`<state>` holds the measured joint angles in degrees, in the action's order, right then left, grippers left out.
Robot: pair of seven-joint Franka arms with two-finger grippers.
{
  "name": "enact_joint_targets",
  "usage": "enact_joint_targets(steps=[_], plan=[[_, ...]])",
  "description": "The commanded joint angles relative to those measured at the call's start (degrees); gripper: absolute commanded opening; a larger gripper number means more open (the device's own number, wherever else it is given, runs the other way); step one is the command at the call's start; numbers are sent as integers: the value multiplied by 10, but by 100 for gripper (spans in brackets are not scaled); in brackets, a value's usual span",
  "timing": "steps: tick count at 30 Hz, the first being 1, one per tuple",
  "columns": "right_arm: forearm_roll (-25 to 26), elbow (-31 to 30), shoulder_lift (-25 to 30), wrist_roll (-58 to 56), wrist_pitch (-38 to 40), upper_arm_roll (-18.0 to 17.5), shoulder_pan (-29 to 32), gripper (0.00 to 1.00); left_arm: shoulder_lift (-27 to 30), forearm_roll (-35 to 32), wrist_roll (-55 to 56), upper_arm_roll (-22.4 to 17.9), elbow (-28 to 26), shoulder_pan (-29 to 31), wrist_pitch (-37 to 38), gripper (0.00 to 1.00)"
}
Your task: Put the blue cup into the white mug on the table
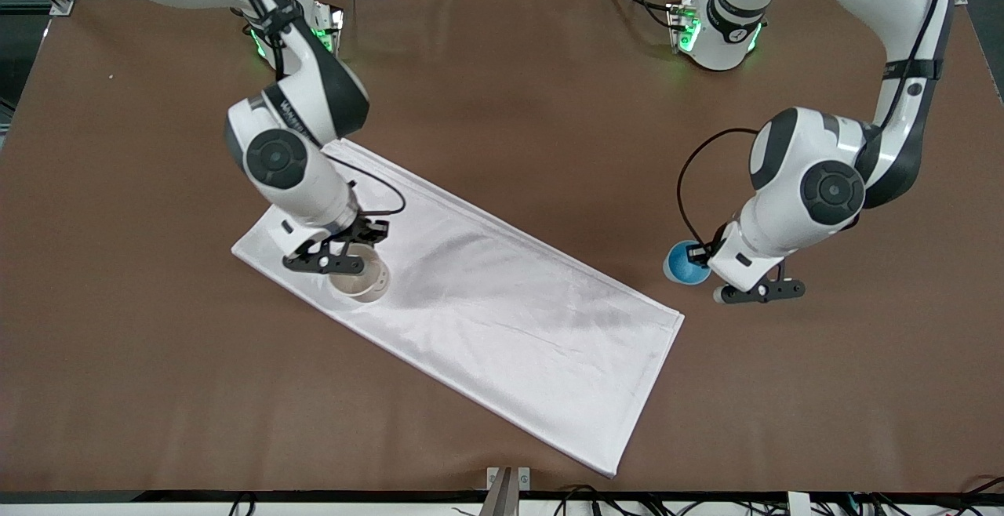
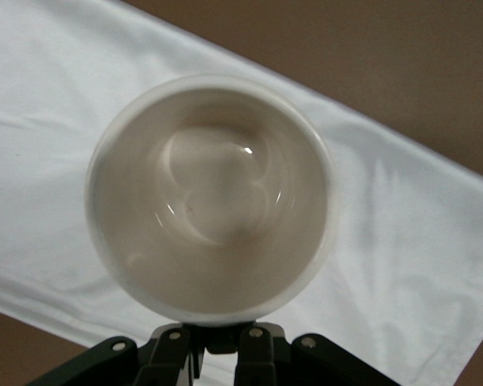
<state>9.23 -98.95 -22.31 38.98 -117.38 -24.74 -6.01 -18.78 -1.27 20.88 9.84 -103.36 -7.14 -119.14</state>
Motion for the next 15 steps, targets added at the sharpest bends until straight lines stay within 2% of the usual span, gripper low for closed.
enact_joint_targets(steps=[1, 4, 9, 15], plan=[[13, 30, -19, 60, 6, -6, -36, 0, 68, -13, -29, 0, -74, 12, -7, 0], [12, 55, -39, 76, 8, -6, -53, 0, 90, -13, -58, 2, -90, 33, -7, 0], [18, 91, -69, 131, 9, -6, -116, 0, 117, -11, -107, 4, -108, 62, -4, 0], [47, 146, -114, 197, 5, -2, -189, 0, 125, -8, -108, 4, -112, 61, -1, 0]])
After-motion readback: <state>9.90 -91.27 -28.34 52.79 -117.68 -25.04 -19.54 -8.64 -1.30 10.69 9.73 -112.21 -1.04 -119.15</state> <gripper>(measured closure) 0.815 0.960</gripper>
